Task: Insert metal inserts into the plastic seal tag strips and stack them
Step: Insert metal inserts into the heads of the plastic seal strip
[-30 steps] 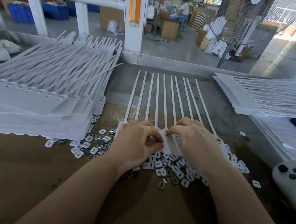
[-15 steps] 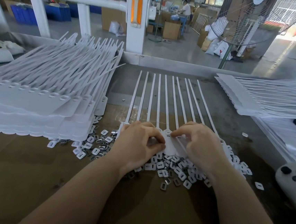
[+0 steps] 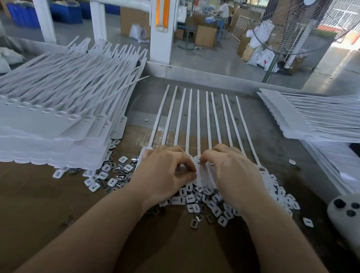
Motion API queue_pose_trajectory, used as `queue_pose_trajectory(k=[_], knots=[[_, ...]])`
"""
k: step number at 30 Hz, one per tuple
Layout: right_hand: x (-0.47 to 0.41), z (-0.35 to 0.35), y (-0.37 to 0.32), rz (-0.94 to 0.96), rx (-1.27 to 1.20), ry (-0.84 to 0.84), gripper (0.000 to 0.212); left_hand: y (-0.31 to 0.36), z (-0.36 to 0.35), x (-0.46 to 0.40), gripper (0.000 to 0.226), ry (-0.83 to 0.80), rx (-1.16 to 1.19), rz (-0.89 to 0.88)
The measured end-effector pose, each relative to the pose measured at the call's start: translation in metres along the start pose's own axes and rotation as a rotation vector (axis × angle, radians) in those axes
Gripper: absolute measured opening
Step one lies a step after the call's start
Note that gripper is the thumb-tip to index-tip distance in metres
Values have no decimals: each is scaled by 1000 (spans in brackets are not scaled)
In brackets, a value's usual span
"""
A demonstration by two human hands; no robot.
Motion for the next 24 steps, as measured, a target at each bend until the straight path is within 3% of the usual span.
queue_pose_trajectory(k=[5,11,14,18,24], knots=[[1,-2,10,-84,-88,41,33,1,0,1,2,-13,3,4],[-3,-8,9,-51,-68,9,34,2,0,1,7,-13,4,-2],[-1,-1,17,-110,-214,109,36,2,2,1,6,9,-31,-22],[5,15,53,-343,-539,366,39,6,1,1,14,12,-125,-66],[4,9,63,-388,-580,359,33,29,-2,5,23,46,-342,-167]])
Point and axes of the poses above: each hand's wrist, its own x-axis away from the middle knuckle, its own z-axis out of the back of the hand, y = z × x, the point moved 9 cm from there along -x, towards the middle knuckle, and after that the axes turned 6 degrees about x, right-handed, at the moved point
